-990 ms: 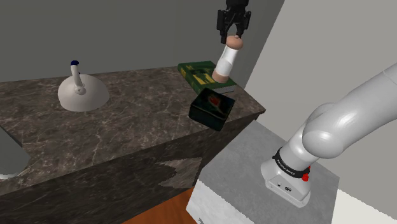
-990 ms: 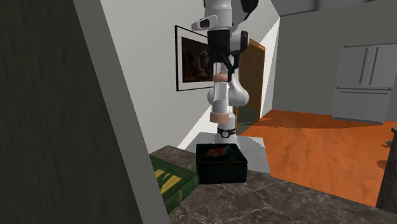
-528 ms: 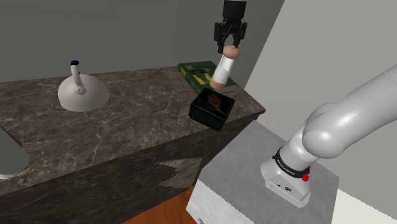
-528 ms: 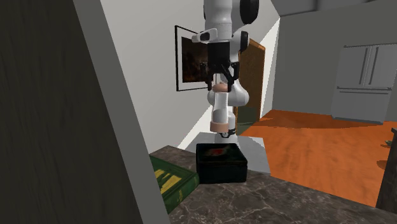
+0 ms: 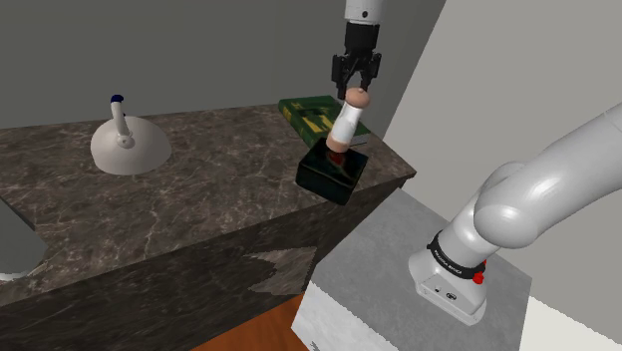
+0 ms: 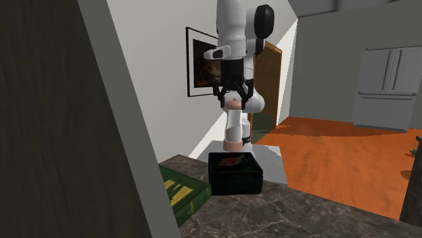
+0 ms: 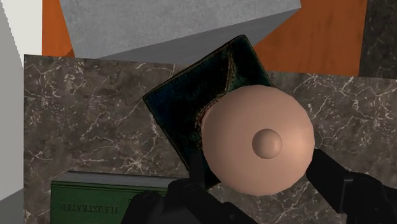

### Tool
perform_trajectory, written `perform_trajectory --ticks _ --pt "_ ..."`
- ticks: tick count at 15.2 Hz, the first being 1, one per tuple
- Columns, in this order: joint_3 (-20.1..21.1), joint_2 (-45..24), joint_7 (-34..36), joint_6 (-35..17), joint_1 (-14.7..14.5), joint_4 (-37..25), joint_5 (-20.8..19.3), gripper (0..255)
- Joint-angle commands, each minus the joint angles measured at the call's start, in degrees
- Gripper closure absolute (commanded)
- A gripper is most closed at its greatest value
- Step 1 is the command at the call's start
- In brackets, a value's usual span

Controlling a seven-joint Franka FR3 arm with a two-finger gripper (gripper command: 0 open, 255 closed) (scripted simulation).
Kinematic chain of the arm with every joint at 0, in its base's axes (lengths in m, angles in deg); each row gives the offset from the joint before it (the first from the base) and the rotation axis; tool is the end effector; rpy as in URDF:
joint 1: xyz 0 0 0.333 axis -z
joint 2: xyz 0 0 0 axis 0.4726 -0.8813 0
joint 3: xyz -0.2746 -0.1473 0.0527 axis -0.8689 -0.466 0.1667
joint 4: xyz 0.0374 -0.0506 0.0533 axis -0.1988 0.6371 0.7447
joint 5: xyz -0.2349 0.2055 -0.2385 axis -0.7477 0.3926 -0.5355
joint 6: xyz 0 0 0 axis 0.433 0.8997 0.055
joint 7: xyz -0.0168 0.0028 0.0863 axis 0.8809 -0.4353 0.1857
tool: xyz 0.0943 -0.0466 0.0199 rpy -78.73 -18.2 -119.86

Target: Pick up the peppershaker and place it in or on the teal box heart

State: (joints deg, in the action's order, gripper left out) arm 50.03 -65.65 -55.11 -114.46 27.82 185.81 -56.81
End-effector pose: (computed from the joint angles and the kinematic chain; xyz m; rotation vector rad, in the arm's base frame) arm 0.4588 0.0139 0.5307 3.1063 -0.3271 -0.2881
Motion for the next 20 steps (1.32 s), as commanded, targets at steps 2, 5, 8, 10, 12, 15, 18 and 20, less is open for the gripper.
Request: perform_trajectory --ticks 2,5,8,10,12,15,18,20 --pt "0.03 -0.18 -0.02 -2.45 -0.01 2.23 0.01 255" --pt "0.04 -0.41 -0.05 -4.77 -0.02 4.32 0.02 255" --pt "0.04 -0.48 -0.06 -5.33 -0.02 4.82 0.02 255" --pt "0.04 -0.48 -0.06 -5.33 -0.02 4.82 0.02 255" --pt "0.04 -0.48 -0.06 -5.33 -0.02 4.82 0.02 255" --pt "0.04 -0.48 -0.06 -5.33 -0.02 4.82 0.02 0" --pt "0.04 -0.48 -0.06 -5.33 -0.02 4.82 0.02 0" --pt "0.02 -0.68 -0.05 -3.43 0.0 2.71 0.0 0"
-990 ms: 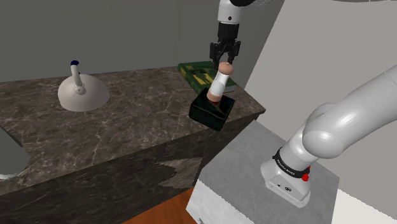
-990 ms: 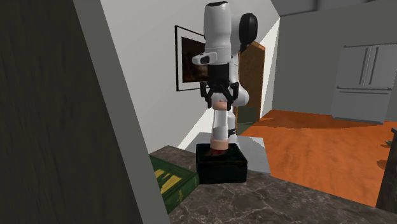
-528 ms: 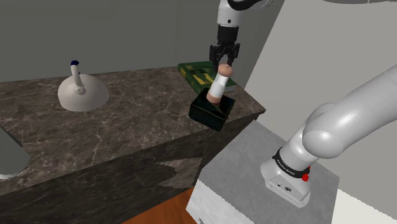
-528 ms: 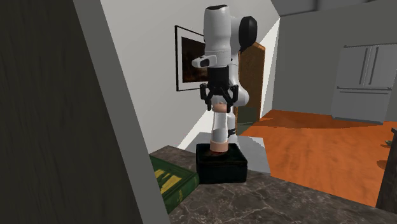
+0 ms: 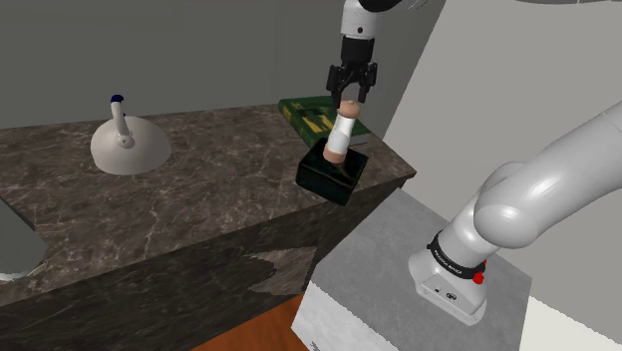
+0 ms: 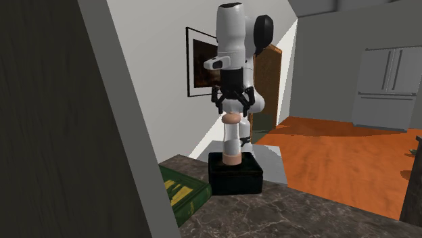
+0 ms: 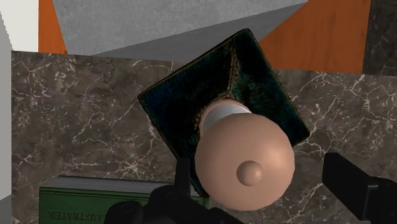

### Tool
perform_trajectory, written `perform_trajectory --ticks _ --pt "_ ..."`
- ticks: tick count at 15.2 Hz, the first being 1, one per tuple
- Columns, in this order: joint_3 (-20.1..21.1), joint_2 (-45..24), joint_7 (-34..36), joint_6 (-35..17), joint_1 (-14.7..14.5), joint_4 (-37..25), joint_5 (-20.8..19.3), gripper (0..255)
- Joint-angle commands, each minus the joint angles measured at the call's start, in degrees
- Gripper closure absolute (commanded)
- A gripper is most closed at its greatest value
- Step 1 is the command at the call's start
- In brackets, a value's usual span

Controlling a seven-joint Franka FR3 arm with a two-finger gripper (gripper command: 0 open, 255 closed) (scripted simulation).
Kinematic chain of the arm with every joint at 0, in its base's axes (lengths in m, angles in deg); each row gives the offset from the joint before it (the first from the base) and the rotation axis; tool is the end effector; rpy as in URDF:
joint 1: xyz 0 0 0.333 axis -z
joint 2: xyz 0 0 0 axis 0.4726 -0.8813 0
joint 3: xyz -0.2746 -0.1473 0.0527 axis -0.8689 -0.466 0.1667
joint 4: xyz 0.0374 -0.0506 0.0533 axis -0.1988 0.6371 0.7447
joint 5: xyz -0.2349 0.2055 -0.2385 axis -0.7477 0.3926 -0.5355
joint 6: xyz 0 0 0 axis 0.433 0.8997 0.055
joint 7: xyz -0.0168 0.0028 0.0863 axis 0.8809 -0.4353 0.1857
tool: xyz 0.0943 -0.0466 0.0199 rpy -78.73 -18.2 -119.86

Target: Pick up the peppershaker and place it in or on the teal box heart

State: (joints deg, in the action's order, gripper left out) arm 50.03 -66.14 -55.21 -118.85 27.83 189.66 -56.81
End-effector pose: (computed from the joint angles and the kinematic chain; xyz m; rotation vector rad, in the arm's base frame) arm 0.4600 0.0135 0.5010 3.1065 -0.3273 -0.2867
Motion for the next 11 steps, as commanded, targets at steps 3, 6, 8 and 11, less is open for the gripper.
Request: perform_trajectory --ticks 3,6,8,11 --pt "-0.04 -1.17 0.08 6.26 0.03 -7.4 -0.05 0" --pt "-0.04 -1.16 0.08 6.26 0.03 -7.4 -0.05 0" --pt "-0.04 -1.17 0.08 6.26 0.03 -7.4 -0.05 0" --pt "-0.04 -1.17 0.08 6.26 0.03 -7.4 -0.05 0"
